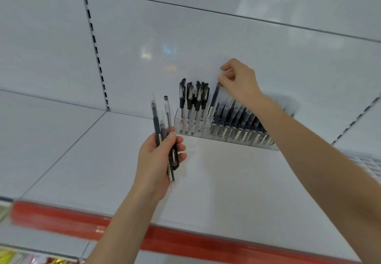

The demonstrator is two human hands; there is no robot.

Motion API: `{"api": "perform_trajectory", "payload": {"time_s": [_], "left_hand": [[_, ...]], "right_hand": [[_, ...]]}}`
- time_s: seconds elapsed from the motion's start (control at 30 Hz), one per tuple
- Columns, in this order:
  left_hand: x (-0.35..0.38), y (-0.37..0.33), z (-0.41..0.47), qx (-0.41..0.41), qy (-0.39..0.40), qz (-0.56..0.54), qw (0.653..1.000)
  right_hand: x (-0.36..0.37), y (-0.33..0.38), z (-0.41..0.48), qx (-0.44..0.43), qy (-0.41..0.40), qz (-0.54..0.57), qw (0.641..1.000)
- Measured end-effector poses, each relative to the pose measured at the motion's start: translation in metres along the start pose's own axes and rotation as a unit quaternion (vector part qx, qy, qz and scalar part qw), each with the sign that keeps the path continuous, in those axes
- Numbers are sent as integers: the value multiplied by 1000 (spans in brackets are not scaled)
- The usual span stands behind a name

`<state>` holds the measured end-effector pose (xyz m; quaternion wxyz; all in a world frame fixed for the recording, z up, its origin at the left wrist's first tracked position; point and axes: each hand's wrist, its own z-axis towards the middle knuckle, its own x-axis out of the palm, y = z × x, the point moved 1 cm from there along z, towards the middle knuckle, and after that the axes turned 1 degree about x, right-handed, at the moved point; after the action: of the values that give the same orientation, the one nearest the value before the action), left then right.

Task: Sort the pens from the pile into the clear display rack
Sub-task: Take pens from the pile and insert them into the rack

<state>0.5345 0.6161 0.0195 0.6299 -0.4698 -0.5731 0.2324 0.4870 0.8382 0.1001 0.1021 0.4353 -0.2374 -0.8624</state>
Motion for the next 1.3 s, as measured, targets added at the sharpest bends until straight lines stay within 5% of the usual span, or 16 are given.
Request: {"api": "perform_trajectory", "payload": {"time_s": [0.37, 0.5, 0.7, 0.9, 1.07, 1.17, 1.3], "left_hand": [[2, 2, 0, 6, 42, 10, 999], [3, 0, -3, 3, 68, 15, 998], [12, 3, -7, -1, 98, 34, 995], [3, 2, -9, -9, 84, 27, 996], [-10, -5, -3, 27, 13, 29, 999], [-19, -9, 4, 55, -14, 42, 998], [-14, -3, 5, 76, 11, 91, 993]], "right_hand": [[6, 5, -5, -18, 91, -147, 985], [-9, 23, -28, 0, -33, 34, 999], [-9, 51, -66, 123, 120, 310, 935], [-24, 40, -62, 164, 0, 416, 895], [-23, 21, -76, 128, 62, 328, 934], [-23, 16, -86, 33, 156, 100, 982], [1, 31, -107, -62, 260, -9, 963]]}}
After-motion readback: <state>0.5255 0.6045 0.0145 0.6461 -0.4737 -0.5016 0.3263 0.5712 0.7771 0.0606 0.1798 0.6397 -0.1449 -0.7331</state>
